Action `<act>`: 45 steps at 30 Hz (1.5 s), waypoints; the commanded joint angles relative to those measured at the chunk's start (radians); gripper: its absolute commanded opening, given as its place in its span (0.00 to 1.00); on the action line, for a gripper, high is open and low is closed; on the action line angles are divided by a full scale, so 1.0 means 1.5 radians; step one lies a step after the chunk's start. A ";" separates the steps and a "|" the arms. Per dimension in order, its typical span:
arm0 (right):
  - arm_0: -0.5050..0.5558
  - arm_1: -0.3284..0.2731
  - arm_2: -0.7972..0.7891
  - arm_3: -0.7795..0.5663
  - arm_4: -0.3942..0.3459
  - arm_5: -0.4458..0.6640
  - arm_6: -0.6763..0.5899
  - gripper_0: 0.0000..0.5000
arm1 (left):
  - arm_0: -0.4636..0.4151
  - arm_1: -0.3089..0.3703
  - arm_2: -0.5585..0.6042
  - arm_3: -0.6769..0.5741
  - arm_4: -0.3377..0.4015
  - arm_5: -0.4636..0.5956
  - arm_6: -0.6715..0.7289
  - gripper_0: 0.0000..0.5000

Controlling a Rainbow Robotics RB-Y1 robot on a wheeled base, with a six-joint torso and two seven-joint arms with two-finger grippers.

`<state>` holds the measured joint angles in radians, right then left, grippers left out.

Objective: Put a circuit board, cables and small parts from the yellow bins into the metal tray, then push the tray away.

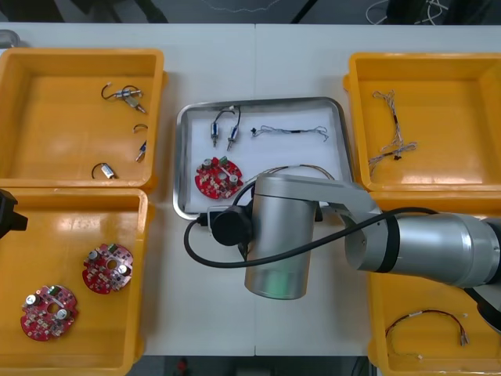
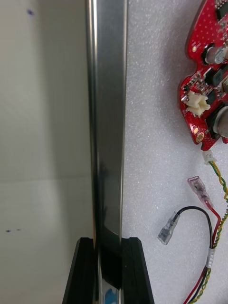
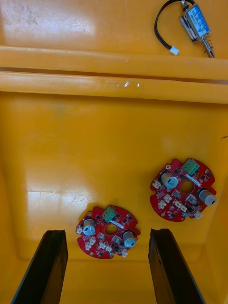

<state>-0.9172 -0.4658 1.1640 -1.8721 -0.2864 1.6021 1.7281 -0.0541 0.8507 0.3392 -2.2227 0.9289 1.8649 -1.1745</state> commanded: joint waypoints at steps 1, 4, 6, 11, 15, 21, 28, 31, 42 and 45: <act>-0.055 0.023 0.007 0.035 -0.003 -0.006 0.020 0.00 | 0.011 0.028 0.022 -0.019 0.006 -0.007 -0.025 1.00; -0.075 0.030 0.007 0.058 -0.019 -0.010 0.020 0.00 | 0.011 0.028 0.022 -0.019 0.006 -0.007 -0.025 1.00; -0.092 0.034 0.007 0.076 -0.042 -0.011 0.018 0.00 | 0.011 0.028 0.022 -0.019 0.006 -0.007 -0.025 1.00; -0.117 0.037 0.007 0.097 -0.059 -0.019 0.020 0.00 | 0.011 0.028 0.022 -0.019 0.006 -0.007 -0.025 1.00; -0.132 0.037 0.007 0.110 -0.060 -0.028 0.022 0.00 | 0.011 0.028 0.022 -0.019 0.006 -0.007 -0.025 1.00; -0.158 0.037 0.007 0.132 -0.078 -0.045 0.030 0.00 | 0.011 0.028 0.022 -0.019 0.006 -0.007 -0.025 1.00; -0.191 0.048 0.006 0.188 -0.073 -0.073 0.051 0.00 | 0.011 0.028 0.022 -0.019 0.006 -0.007 -0.025 1.00; -0.199 0.053 0.006 0.207 -0.062 -0.084 0.058 0.00 | 0.011 0.028 0.022 -0.019 0.006 -0.007 -0.025 1.00; -0.209 0.057 -0.008 0.297 -0.034 -0.186 0.070 0.00 | 0.011 0.028 0.022 -0.019 0.006 -0.007 -0.025 1.00; -0.212 0.059 -0.009 0.316 -0.025 -0.198 0.073 0.00 | 0.011 0.028 0.022 -0.019 0.006 -0.007 -0.025 1.00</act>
<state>-1.1789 -0.4024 1.1641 -1.4131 -0.3439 1.3234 1.7882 -0.0541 0.8508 0.3392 -2.2229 0.9291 1.8649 -1.1745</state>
